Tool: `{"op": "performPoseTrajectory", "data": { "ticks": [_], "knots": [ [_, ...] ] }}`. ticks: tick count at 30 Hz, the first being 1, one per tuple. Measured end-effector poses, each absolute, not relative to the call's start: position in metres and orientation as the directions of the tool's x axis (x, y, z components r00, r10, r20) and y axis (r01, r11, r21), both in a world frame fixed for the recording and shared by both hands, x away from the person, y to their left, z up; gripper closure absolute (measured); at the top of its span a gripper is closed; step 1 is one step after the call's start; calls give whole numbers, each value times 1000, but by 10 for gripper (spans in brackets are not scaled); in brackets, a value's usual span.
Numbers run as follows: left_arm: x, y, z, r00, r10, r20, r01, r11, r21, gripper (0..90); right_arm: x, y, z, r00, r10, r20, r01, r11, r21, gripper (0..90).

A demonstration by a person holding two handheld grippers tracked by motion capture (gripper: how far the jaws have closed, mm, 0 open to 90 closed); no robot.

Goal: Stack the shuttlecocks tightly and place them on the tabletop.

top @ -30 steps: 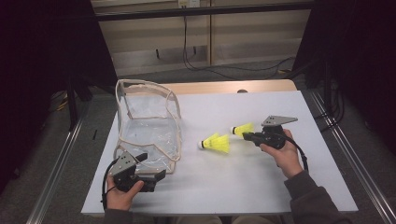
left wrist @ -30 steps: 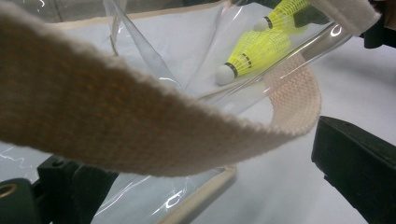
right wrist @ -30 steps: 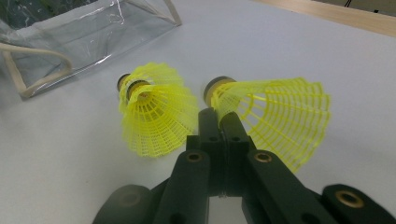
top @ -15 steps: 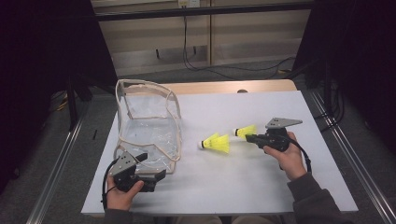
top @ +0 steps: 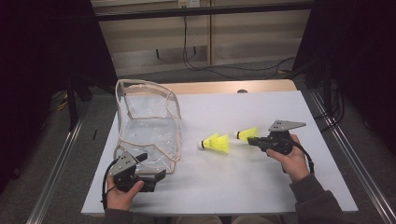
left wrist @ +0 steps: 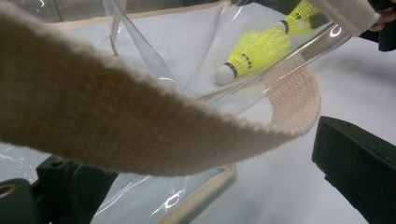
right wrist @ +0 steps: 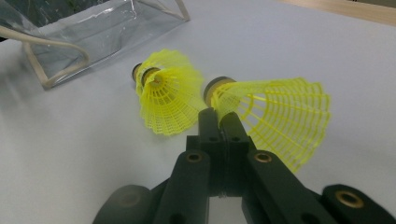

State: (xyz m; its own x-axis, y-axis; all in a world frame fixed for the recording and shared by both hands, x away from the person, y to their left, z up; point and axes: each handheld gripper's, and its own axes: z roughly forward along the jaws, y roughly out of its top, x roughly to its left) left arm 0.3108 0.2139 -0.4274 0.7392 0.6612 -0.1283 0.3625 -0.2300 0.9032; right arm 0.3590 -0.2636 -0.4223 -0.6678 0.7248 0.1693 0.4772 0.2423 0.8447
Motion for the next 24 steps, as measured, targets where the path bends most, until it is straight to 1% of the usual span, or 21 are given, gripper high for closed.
{"op": "performPoseTrajectory", "data": {
  "ticks": [3, 24],
  "knots": [
    [311, 213, -427, 740, 660, -125, 358, -230, 905, 27, 358, -267, -422, -665, 725, 181, 479, 228, 847, 898],
    [311, 213, -427, 741, 659, -127, 359, -230, 905, 27, 353, -267, -423, -677, 711, 191, 484, 234, 844, 899]
  ]
}}
